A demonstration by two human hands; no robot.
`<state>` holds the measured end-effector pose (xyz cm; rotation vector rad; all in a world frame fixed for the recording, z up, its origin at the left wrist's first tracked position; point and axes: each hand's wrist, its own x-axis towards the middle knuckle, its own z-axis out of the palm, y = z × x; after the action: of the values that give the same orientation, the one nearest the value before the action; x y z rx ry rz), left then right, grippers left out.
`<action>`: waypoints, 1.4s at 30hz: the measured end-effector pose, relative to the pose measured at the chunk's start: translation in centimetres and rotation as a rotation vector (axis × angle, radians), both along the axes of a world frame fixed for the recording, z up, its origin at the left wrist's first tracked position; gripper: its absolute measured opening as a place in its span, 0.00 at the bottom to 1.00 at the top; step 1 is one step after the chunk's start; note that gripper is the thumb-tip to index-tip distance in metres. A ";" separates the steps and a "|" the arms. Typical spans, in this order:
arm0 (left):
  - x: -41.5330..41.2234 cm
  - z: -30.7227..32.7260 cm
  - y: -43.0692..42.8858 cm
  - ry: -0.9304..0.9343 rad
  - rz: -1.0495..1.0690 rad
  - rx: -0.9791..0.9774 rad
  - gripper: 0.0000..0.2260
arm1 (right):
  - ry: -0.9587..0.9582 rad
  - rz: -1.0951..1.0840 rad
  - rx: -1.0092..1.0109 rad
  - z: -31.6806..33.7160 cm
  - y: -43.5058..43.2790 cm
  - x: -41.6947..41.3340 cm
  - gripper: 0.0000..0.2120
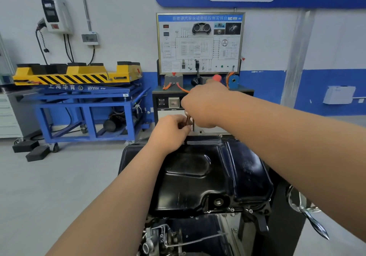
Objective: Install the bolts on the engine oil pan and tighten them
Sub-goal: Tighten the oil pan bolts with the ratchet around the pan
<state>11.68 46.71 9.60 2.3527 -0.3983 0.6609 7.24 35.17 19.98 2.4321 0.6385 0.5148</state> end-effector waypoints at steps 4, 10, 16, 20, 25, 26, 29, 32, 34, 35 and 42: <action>0.2 -0.1 0.1 0.002 0.093 0.016 0.10 | 0.123 0.017 0.152 -0.9 -0.2 0.4 0.17; 0.3 -0.3 0.1 -0.002 0.025 0.018 0.12 | 0.087 0.009 0.051 -0.2 -0.6 0.4 0.09; 0.5 -0.2 0.1 0.020 0.043 0.003 0.12 | -0.008 0.145 0.071 -1.1 -0.8 0.6 0.09; 0.6 -0.2 0.3 0.016 0.084 0.106 0.11 | 0.291 -0.032 0.316 -1.3 -0.4 0.7 0.21; 0.7 -0.6 0.2 0.023 0.090 -0.032 0.17 | 0.078 0.092 0.022 0.0 -0.4 0.3 0.03; 0.6 -0.6 0.3 0.040 0.103 -0.051 0.18 | 0.054 0.128 -0.026 0.3 -0.4 0.1 0.05; 0.3 -0.3 0.5 0.079 0.138 -0.051 0.16 | 0.039 0.192 -0.091 0.7 -0.1 -0.2 0.08; 0.0 -0.2 0.3 0.080 0.146 -0.001 0.14 | 0.019 0.197 -0.078 0.3 0.1 -0.6 0.06; -0.1 -0.3 0.2 0.057 0.153 -0.019 0.16 | -0.025 0.191 -0.085 -0.1 0.0 -0.5 0.06; -0.1 -0.3 0.2 0.053 0.161 -0.037 0.17 | -0.039 0.190 -0.090 -0.3 -0.1 -0.4 0.07; 0.3 -0.6 0.4 0.012 0.170 -0.062 0.21 | -0.104 0.324 -0.045 -0.5 -0.6 -0.1 0.08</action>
<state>12.03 47.15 8.97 2.3473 -0.1704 0.7270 7.17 34.54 19.53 2.2527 0.9949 0.7425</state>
